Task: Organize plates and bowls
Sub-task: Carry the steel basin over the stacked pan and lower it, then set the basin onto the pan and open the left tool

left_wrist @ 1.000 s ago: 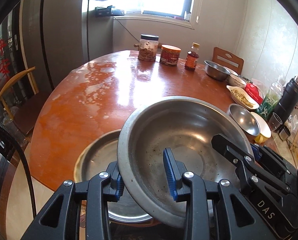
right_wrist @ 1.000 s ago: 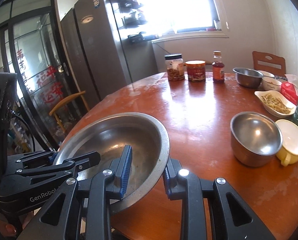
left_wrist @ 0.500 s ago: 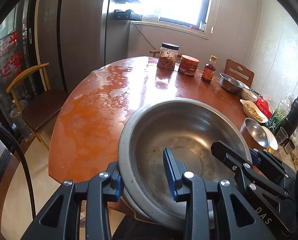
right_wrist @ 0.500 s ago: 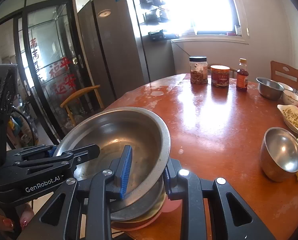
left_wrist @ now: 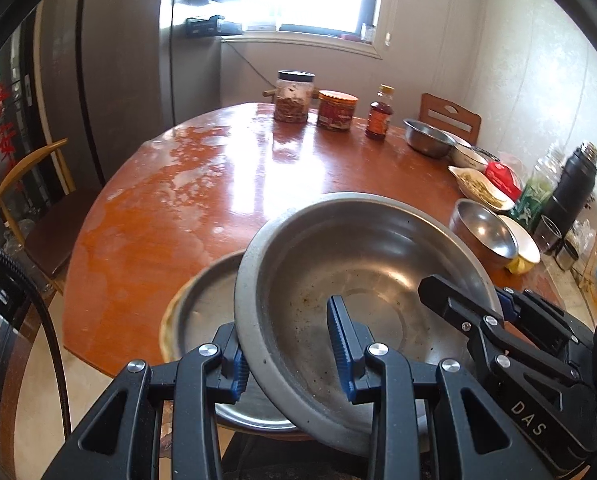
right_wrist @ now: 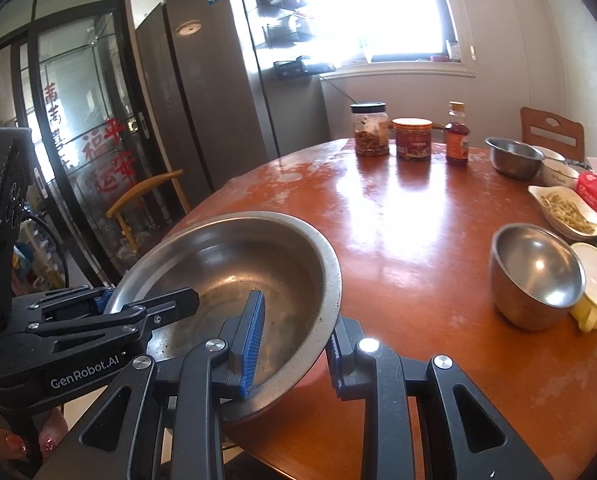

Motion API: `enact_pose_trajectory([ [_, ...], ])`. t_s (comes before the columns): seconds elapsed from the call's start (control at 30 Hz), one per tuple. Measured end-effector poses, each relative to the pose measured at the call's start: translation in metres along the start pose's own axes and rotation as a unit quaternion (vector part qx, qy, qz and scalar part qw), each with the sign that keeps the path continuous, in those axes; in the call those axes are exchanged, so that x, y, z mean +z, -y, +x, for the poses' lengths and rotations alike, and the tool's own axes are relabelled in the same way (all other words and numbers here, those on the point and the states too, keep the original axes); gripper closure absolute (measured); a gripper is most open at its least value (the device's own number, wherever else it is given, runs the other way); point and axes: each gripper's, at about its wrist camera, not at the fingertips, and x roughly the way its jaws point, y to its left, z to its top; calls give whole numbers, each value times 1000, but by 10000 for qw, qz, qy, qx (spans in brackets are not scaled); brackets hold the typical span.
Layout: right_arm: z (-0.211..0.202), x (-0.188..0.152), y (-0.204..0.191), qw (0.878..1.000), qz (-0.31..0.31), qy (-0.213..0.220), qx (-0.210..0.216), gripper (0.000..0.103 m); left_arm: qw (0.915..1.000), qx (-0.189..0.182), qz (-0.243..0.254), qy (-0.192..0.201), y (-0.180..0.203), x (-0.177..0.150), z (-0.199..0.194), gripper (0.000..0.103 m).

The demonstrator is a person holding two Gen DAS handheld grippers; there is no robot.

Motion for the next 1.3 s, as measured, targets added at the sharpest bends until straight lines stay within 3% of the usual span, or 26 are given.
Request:
enact_pose_trajectory([
  [0.27,-15,-8,19,9997,152,20,-191,73,9998,-66,170,-97,22,-6,3,69],
  [0.5,1,-1,-1,10000,-77,48,16,73,9996,257,-137,5,-6,-2,2,69],
  [0.77,39,-2,-32,9988,-401,-212,179,73,9974,577,-419,-67,-43,-5,11,69],
  [1.3,58,-5,-42,9979,-507,-390,122,72,9977,572,-359,-113,-55,-8,19,68],
])
